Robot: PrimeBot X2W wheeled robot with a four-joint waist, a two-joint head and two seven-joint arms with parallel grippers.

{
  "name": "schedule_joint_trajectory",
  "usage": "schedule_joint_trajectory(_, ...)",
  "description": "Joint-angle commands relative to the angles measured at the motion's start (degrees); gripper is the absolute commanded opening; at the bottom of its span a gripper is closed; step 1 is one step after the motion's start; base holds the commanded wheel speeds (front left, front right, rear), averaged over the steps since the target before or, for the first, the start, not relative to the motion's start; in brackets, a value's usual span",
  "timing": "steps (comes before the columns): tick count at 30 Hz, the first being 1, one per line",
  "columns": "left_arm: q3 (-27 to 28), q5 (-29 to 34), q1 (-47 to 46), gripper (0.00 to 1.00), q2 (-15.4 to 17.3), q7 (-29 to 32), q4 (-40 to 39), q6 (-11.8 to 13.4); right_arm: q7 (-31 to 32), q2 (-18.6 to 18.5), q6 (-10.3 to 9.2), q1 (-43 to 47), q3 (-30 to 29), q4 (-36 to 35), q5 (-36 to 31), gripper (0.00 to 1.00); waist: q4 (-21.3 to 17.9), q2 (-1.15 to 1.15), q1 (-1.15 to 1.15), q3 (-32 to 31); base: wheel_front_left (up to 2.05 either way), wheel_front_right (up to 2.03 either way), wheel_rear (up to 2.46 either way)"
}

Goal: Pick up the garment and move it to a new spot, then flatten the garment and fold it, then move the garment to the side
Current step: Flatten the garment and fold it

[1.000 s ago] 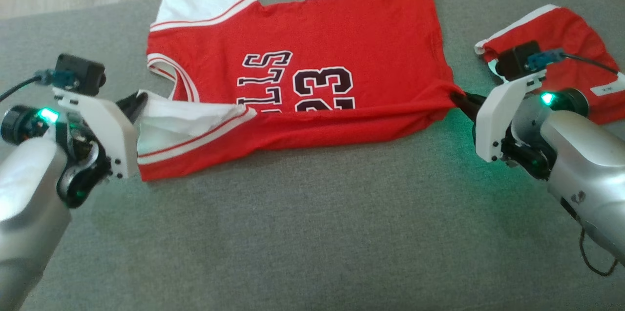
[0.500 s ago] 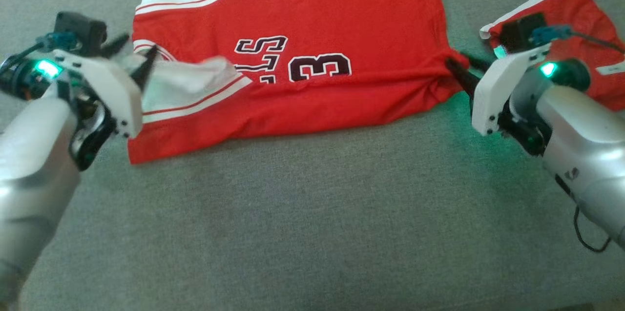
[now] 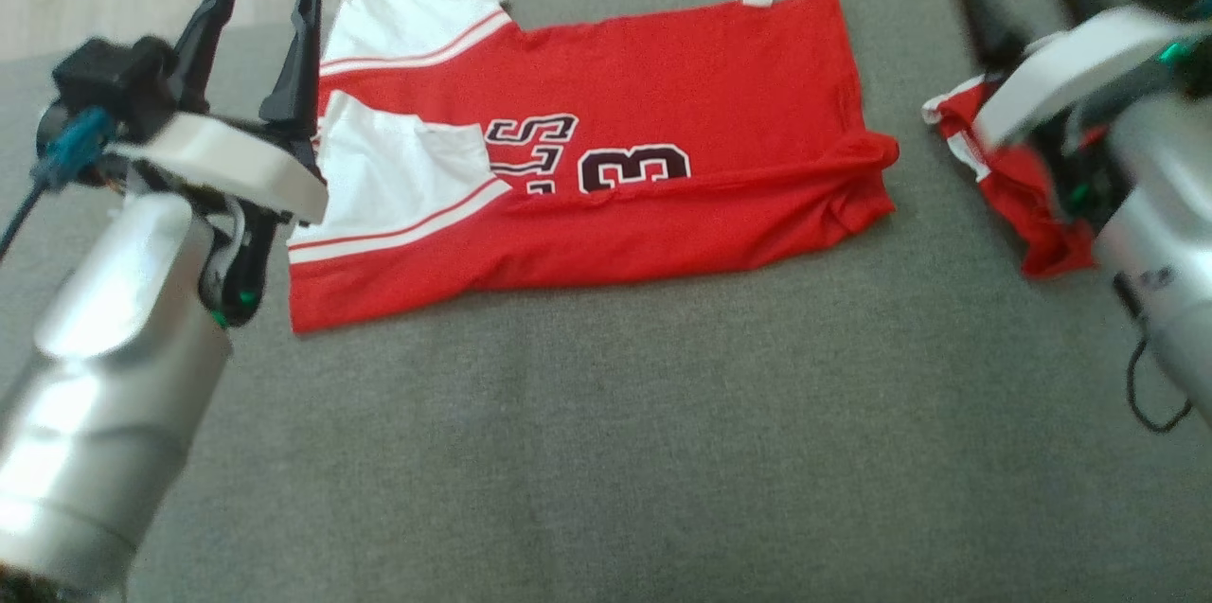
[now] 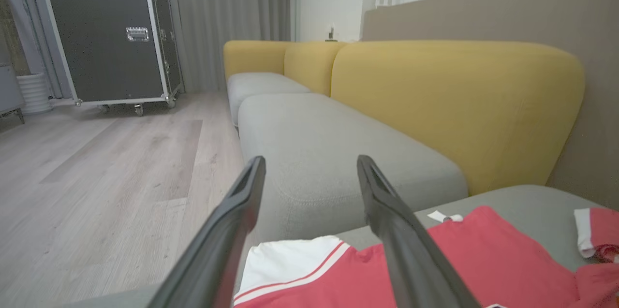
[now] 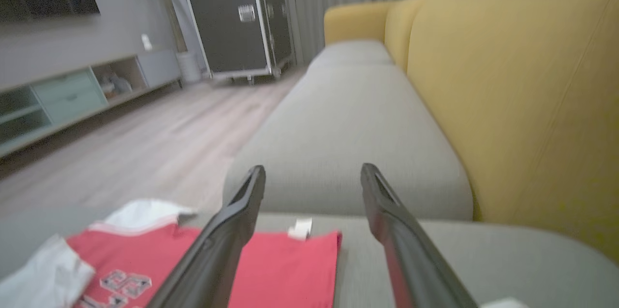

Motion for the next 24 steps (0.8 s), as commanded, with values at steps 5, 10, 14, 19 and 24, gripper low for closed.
schedule_joint_trajectory(5, 12.41, 6.01, 9.5, 1.0, -0.54, -0.59, -14.52, 3.1, -0.76, 1.37, -0.04, 13.86, -20.86, -13.55, -16.08, 1.0, 0.79, 0.0, 0.01, -4.16, 0.0, 0.0, 0.0)
schedule_joint_trajectory(10, 17.95, 10.68, 18.59, 1.0, -3.96, -0.6, -21.77, 3.65, -0.77, 6.69, -0.04, 25.14, -32.38, -22.27, -26.76, 1.0, 0.74, 0.0, 0.01, -6.22, 0.0, 0.0, 0.0)
schedule_joint_trajectory(14, 23.51, 14.4, 26.5, 1.0, -7.9, -0.6, -26.37, 3.07, -0.77, 13.16, -0.04, 34.09, -40.14, -28.53, -33.68, 1.0, 0.35, 0.0, 0.01, -7.58, 0.0, 0.0, 0.0)
schedule_joint_trajectory(19, 29.37, 17.65, 34.43, 1.0, -11.98, -0.6, -26.59, 1.72, -0.77, 18.57, -0.04, 42.36, -44.25, -32.25, -38.23, 1.0, -0.15, 0.0, 0.01, -8.29, 0.0, 0.0, 0.0)
schedule_joint_trajectory(24, 33.65, 20.12, 37.69, 1.0, -15.07, -0.61, -24.79, -0.07, -0.77, 19.8, -0.04, 45.38, -44.6, -33.83, -39.27, 1.0, -0.67, 0.0, 0.01, -7.91, 0.0, 0.0, 0.0)
